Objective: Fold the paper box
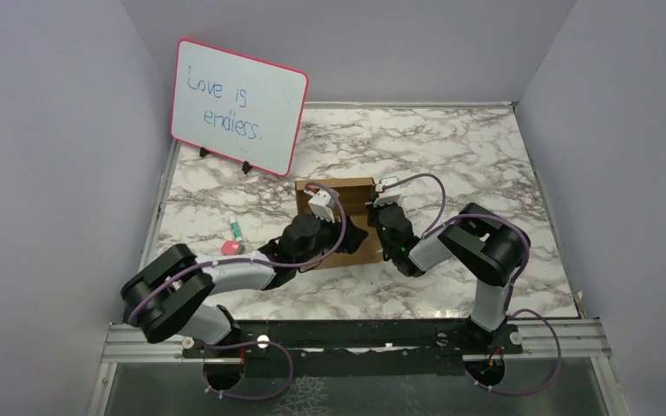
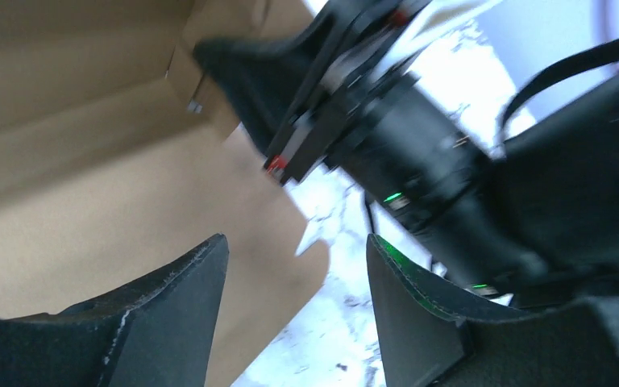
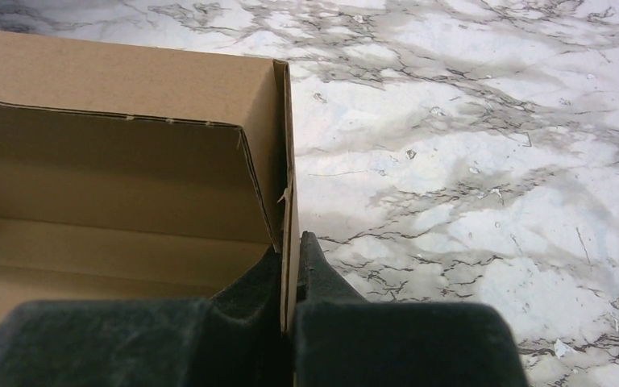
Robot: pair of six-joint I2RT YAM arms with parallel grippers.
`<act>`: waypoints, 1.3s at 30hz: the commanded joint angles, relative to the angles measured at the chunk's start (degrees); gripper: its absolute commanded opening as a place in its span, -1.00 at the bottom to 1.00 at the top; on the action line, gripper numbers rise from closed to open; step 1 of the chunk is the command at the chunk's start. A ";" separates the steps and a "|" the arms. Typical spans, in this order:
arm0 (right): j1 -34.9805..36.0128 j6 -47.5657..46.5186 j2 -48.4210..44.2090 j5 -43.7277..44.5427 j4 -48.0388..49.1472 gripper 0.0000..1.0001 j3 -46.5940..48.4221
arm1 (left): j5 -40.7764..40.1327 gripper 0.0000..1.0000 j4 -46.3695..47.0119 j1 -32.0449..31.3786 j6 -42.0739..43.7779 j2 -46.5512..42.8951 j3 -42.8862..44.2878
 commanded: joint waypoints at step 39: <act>-0.01 -6.87 2.54 -16.05 -1.44 -0.95 -2.69 | 3.91 0.63 -24.61 13.83 20.32 1.00 24.05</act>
